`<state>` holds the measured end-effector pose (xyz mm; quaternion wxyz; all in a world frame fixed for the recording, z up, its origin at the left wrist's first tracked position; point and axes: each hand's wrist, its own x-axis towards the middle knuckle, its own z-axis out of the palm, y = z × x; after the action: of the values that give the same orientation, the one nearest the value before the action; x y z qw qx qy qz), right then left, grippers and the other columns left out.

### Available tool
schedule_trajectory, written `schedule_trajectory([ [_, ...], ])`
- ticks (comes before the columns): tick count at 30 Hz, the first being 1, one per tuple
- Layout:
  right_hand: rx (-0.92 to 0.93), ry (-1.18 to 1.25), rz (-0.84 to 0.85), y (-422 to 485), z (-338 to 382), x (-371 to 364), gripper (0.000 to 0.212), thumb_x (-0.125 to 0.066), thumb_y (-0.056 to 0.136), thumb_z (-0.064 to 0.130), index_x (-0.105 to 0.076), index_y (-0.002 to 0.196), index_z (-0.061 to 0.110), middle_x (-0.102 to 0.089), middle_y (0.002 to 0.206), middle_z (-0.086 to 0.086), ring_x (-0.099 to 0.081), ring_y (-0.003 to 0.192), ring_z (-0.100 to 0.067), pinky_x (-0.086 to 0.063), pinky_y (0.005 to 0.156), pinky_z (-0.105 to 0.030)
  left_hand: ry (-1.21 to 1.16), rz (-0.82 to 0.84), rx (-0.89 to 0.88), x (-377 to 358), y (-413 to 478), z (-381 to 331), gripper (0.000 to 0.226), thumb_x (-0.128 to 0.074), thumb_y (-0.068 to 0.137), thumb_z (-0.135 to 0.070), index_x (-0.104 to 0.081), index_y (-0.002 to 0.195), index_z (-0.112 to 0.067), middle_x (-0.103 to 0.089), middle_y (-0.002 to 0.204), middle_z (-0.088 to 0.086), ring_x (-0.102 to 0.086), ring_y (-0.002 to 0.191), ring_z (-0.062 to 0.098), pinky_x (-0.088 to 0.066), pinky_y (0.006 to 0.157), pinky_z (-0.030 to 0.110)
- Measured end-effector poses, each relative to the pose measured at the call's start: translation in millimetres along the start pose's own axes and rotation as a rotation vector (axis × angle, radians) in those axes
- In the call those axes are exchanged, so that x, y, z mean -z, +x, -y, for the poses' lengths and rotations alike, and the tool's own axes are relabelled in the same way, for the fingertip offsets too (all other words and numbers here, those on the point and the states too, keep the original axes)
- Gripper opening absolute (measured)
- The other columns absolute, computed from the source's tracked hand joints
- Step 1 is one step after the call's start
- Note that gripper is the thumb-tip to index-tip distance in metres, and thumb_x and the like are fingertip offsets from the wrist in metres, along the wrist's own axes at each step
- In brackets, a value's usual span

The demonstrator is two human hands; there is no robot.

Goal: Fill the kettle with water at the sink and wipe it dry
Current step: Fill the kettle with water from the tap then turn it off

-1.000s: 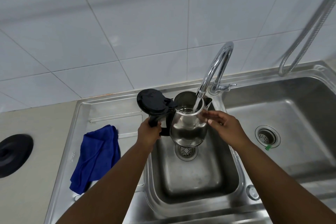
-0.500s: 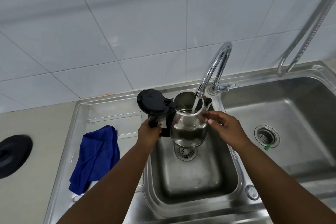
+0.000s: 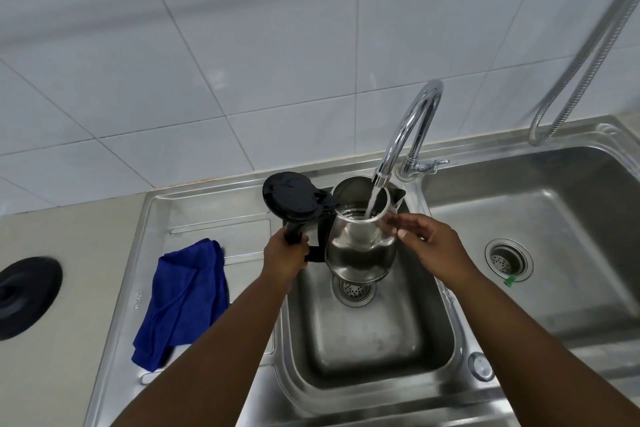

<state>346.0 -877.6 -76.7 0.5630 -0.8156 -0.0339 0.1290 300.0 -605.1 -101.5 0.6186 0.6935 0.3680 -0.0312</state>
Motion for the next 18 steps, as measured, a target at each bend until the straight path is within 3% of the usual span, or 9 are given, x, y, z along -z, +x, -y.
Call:
schedule_trajectory([
  [5,-0.004,-0.007,-0.004,-0.9,1.0,-0.3,0.033,-0.069,0.092,0.008,-0.072,0.111,0.035,-0.077,0.105,0.016,-0.071,0.103,0.001,-0.052,0.101,-0.029,-0.016,0.009,-0.001,0.0,-0.6,1.0,0.011,-0.062,0.090,-0.006,-0.061,0.085,-0.016,-0.061,0.081,0.011,-0.060,0.077,0.025,-0.056,0.074,0.041],
  [10,-0.014,-0.021,-0.007,0.2,-0.1,-0.1,0.030,-0.069,0.092,0.010,-0.073,0.118,0.025,-0.077,0.110,0.011,-0.071,0.107,-0.006,-0.053,0.103,-0.034,-0.026,0.015,0.003,0.2,0.3,1.1,0.013,-0.062,0.090,-0.005,-0.062,0.085,-0.017,-0.062,0.086,0.011,-0.060,0.077,0.024,-0.054,0.070,0.038],
  [18,-0.024,-0.021,-0.015,1.8,-3.3,-0.7,0.030,-0.070,0.091,0.009,-0.074,0.116,0.025,-0.078,0.108,0.011,-0.072,0.105,-0.006,-0.053,0.103,-0.037,-0.049,0.013,0.002,-0.6,-0.2,1.9,0.022,-0.061,0.085,-0.001,-0.062,0.079,-0.022,-0.064,0.090,0.010,-0.057,0.074,0.025,-0.051,0.068,0.037],
])
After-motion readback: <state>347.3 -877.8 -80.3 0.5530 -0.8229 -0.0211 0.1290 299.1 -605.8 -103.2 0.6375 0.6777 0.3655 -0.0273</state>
